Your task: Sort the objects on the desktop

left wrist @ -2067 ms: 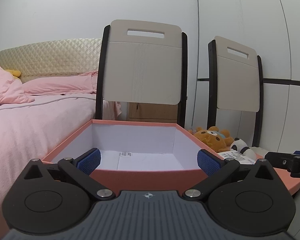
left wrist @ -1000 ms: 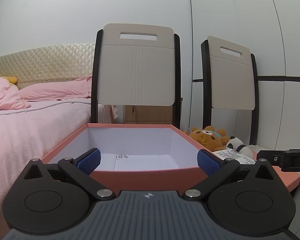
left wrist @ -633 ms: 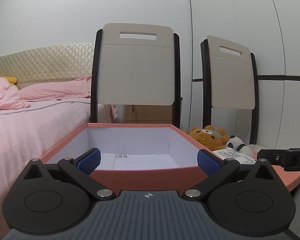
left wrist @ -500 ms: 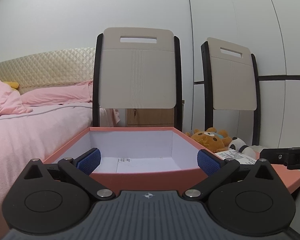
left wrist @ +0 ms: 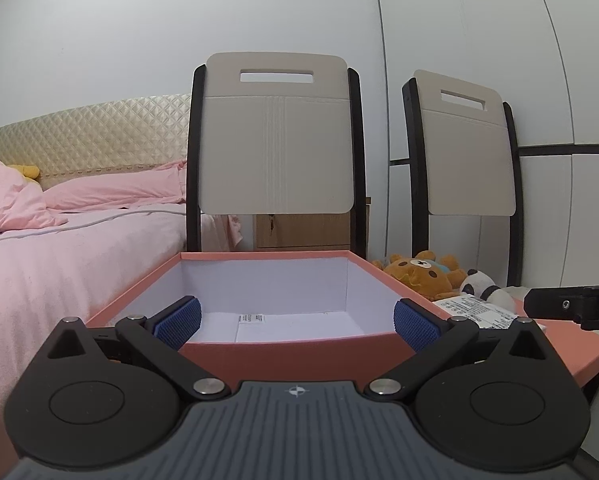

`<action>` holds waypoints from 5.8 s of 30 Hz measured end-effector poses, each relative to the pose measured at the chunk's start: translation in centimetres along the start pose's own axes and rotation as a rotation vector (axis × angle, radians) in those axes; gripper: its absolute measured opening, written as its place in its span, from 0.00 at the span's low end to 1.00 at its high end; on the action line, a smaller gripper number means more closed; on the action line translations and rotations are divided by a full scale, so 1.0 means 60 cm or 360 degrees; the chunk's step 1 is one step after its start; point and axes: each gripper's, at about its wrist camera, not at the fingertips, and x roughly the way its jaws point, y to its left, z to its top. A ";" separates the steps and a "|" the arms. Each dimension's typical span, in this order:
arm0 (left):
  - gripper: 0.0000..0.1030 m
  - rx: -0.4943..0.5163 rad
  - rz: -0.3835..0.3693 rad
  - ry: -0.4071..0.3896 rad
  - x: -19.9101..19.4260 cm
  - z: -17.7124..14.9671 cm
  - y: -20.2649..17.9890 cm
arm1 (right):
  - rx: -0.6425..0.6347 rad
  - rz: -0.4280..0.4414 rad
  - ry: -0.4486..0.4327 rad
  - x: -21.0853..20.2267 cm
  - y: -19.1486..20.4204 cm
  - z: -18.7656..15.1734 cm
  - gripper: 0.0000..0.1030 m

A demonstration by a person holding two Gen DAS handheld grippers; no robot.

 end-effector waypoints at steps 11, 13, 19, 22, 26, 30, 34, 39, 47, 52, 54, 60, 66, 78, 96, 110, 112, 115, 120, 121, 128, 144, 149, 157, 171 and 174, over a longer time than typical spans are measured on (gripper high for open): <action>1.00 -0.0009 -0.0029 0.0001 -0.003 0.000 0.004 | -0.0005 0.0000 -0.0003 0.001 -0.001 0.001 1.00; 1.00 -0.0018 -0.0034 0.0003 -0.002 0.000 0.005 | -0.0004 -0.0001 -0.0004 0.000 -0.002 0.001 1.00; 1.00 -0.0032 -0.0051 0.0002 -0.001 -0.003 0.004 | -0.0001 0.0004 -0.0003 -0.001 -0.002 0.001 1.00; 1.00 -0.0046 -0.0059 -0.0006 -0.002 -0.006 -0.001 | -0.0009 0.0007 -0.0008 -0.003 -0.003 0.002 1.00; 1.00 -0.0038 -0.0086 -0.0025 -0.005 -0.015 -0.018 | 0.0004 0.0009 -0.0026 -0.006 -0.011 0.008 1.00; 1.00 -0.0014 -0.0140 -0.0033 -0.009 -0.029 -0.048 | 0.0036 0.0002 -0.0063 -0.021 -0.029 0.014 1.00; 1.00 -0.0082 -0.0305 0.0006 -0.010 -0.040 -0.084 | 0.0058 -0.0009 -0.0094 -0.039 -0.052 0.020 1.00; 1.00 0.0033 -0.0380 -0.0050 -0.003 -0.052 -0.170 | 0.0084 -0.0029 -0.0144 -0.066 -0.096 0.025 1.00; 1.00 0.0120 -0.0329 -0.0021 0.061 -0.068 -0.306 | 0.0176 -0.0028 -0.0184 -0.108 -0.161 0.026 1.00; 1.00 0.0093 -0.0198 0.0032 0.101 -0.084 -0.330 | 0.0206 -0.0041 -0.0179 -0.127 -0.193 0.023 1.00; 1.00 0.0086 -0.0176 0.0089 0.118 -0.088 -0.329 | 0.0207 -0.0039 -0.0176 -0.133 -0.202 0.022 1.00; 1.00 0.0047 -0.0146 0.0190 0.161 -0.090 -0.325 | 0.0225 -0.0032 -0.0150 -0.137 -0.219 0.019 1.00; 0.94 0.0032 -0.0129 0.0190 0.171 -0.078 -0.326 | 0.0219 -0.0035 -0.0141 -0.135 -0.218 0.019 1.00; 0.86 0.0001 -0.0252 0.0132 0.135 -0.037 -0.302 | 0.0223 -0.0073 -0.0128 -0.124 -0.214 0.017 1.00; 0.84 -0.0121 -0.0463 -0.0071 0.077 0.070 -0.187 | 0.0134 0.0027 -0.0068 -0.042 -0.174 0.091 1.00; 0.84 -0.0114 -0.0249 -0.0194 0.091 0.100 -0.082 | 0.0110 0.0153 -0.0057 0.123 -0.124 0.194 1.00; 0.84 -0.0101 -0.0205 -0.0180 0.099 0.091 -0.067 | 0.0098 0.0140 -0.0037 0.149 -0.116 0.184 1.00; 0.84 -0.0135 -0.0173 -0.0150 0.114 0.077 -0.043 | 0.0103 0.0129 -0.0054 0.170 -0.111 0.167 1.00; 0.84 -0.0126 -0.0036 -0.0137 0.133 0.062 -0.021 | 0.0121 0.0150 -0.0056 0.186 -0.104 0.177 1.00; 0.84 -0.0142 -0.0018 -0.0140 0.132 0.062 -0.018 | 0.0094 0.0135 -0.0057 0.189 -0.101 0.179 1.00; 0.84 -0.0205 0.0122 -0.0252 0.112 0.067 -0.017 | -0.0050 0.0080 0.0028 0.238 -0.092 0.158 1.00; 0.84 -0.0182 0.0203 -0.0235 0.124 0.073 0.003 | -0.0207 0.0232 0.0080 0.195 -0.078 0.125 1.00; 0.84 -0.0209 0.0298 -0.0134 0.157 0.108 0.050 | -0.0040 0.0233 0.0174 0.169 -0.108 0.113 1.00; 0.84 -0.0148 0.0384 0.0212 0.296 0.188 0.114 | -0.0026 0.0342 0.0133 0.146 -0.098 0.120 1.00; 0.85 -0.0194 0.0296 0.0806 0.573 0.132 0.193 | 0.0024 0.0475 0.0343 0.217 -0.084 0.103 1.00; 0.87 -0.0171 0.0293 0.0800 0.572 0.119 0.202 | 0.0040 0.0465 0.0354 0.228 -0.086 0.102 1.00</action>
